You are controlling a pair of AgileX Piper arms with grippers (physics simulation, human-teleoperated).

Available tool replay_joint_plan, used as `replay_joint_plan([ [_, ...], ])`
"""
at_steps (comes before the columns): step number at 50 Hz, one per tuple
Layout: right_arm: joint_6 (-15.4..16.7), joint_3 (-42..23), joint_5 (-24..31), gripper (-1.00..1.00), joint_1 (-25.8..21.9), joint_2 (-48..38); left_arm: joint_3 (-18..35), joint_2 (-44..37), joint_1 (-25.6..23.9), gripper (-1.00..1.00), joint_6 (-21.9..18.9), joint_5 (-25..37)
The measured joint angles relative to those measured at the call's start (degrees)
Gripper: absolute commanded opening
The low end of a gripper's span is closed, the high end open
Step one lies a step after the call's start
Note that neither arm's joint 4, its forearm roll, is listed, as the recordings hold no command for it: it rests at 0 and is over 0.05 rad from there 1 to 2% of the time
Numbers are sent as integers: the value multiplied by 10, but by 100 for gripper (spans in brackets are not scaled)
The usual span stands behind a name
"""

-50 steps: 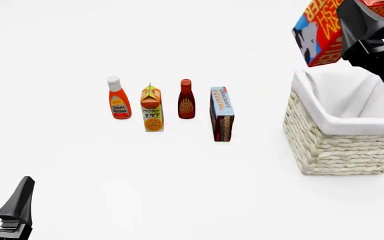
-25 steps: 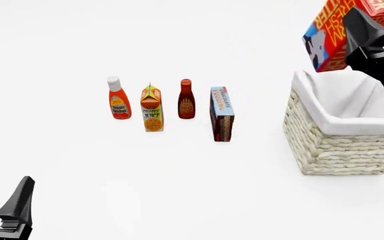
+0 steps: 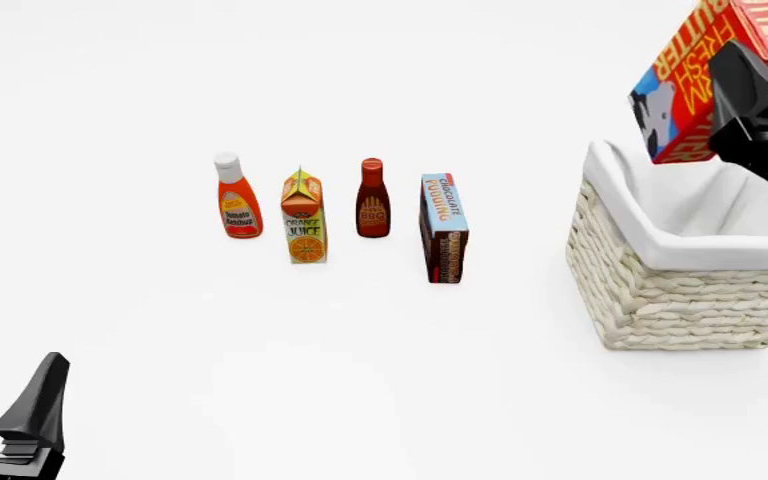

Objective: Pick the butter and place it in the basket.

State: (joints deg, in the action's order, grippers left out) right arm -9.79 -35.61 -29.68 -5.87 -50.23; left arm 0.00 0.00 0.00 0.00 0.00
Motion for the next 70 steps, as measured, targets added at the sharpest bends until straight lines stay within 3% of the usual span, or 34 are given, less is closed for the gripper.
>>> replay_joint_plan([
  [30, -9, 9, -14, -100, 54, -18, 0, 0, 0, 100, 0, 0],
  [70, 8, 19, -67, -100, 103, -100, 0, 0, 0, 100, 0, 0],
])
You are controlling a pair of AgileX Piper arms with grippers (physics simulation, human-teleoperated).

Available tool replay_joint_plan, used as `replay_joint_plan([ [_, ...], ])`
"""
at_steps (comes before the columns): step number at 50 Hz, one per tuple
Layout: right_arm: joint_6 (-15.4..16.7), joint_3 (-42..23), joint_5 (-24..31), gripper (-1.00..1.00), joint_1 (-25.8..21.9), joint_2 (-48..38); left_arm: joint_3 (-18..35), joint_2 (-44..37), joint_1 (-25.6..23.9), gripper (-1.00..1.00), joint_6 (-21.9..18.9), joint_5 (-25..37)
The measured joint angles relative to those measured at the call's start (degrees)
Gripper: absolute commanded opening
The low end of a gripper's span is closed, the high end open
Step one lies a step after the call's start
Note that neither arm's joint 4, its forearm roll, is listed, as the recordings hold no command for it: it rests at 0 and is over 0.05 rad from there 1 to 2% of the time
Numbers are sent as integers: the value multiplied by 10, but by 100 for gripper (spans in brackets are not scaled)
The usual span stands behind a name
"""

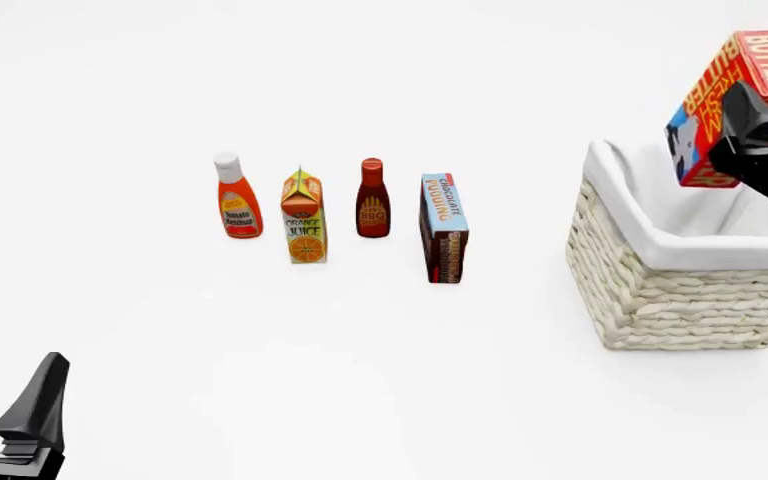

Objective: Pick the butter and place it in the basket.

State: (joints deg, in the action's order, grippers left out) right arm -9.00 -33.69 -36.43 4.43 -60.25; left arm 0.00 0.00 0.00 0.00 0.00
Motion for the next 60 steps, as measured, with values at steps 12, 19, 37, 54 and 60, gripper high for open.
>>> replay_joint_plan([
  [12, 7, -2, 0, -100, 10, -12, 0, 0, 0, 100, 0, 0],
  [19, 11, -2, 1, -100, 14, -17, 0, 0, 0, 100, 0, 0],
  [37, 7, 2, 13, -100, 21, -11, 0, 0, 0, 100, 0, 0],
  [54, 2, 9, 42, -100, 21, 25, 0, 0, 0, 100, 0, 0],
  [60, 4, 11, 43, -100, 22, 26, 0, 0, 0, 100, 0, 0],
])
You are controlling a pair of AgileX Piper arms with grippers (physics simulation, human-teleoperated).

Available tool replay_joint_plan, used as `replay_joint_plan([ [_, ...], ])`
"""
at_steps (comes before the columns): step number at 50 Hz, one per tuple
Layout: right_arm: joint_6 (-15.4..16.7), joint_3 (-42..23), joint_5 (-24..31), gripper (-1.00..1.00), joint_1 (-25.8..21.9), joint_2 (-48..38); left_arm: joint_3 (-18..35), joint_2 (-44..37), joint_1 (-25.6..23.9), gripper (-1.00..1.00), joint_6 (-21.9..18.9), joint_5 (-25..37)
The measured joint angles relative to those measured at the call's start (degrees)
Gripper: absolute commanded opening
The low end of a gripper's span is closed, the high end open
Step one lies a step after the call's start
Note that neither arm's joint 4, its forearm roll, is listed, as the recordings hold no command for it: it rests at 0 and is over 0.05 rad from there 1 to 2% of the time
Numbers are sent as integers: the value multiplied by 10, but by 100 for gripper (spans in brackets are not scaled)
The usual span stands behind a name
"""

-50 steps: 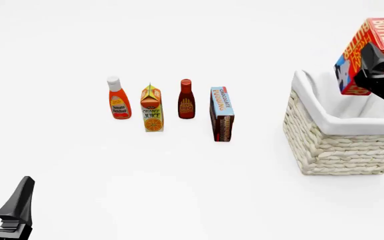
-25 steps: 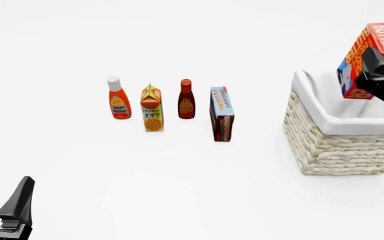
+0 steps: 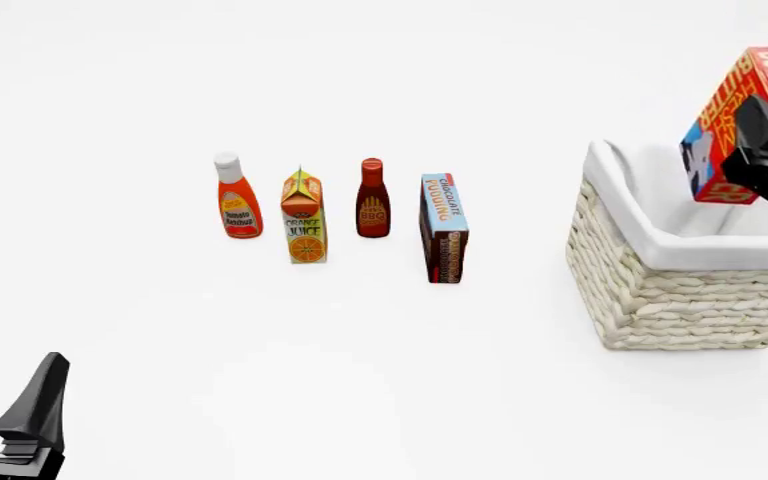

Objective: Pick the butter and place it in the basket.

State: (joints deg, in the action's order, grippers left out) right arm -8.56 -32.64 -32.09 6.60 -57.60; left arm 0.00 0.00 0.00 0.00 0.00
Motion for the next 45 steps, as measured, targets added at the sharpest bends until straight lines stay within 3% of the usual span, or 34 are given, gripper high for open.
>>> replay_joint_plan([
  [45, 30, 16, -56, -100, 10, -68, 0, 0, 0, 100, 0, 0],
])
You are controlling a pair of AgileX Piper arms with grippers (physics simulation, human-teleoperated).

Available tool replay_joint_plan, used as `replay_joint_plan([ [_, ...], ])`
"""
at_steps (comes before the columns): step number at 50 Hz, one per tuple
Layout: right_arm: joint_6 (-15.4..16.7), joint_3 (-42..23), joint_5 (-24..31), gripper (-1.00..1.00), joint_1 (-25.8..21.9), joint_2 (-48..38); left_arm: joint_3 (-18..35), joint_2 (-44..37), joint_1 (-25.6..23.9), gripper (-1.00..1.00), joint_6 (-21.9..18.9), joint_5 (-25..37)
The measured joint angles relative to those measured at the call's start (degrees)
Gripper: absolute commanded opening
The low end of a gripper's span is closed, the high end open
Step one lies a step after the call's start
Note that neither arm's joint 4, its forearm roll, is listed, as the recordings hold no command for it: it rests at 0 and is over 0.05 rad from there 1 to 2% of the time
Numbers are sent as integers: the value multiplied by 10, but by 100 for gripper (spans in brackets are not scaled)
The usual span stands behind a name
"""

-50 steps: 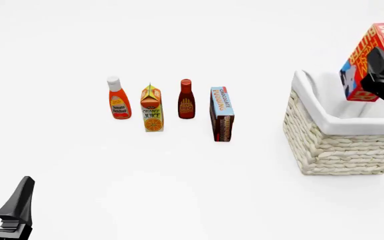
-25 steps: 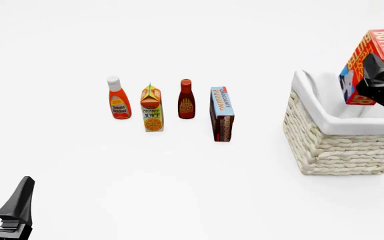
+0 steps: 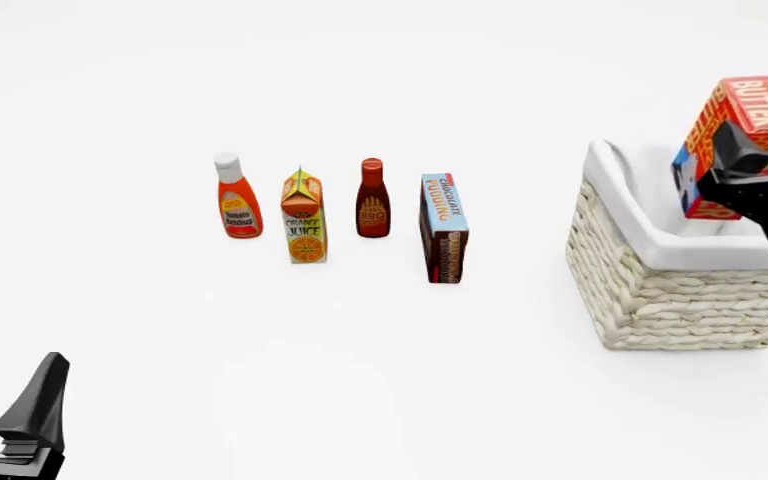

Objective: Pick the butter and place it in the basket.

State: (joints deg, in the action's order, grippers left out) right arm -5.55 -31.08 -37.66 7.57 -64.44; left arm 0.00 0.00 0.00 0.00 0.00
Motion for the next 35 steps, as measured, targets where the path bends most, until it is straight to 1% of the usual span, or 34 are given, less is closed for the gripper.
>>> replay_joint_plan([
  [21, 3, -6, -20, -100, 1, -31, 0, 0, 0, 100, 0, 0],
  [35, 10, -19, -35, -100, 2, -56, 0, 0, 0, 100, 0, 0],
])
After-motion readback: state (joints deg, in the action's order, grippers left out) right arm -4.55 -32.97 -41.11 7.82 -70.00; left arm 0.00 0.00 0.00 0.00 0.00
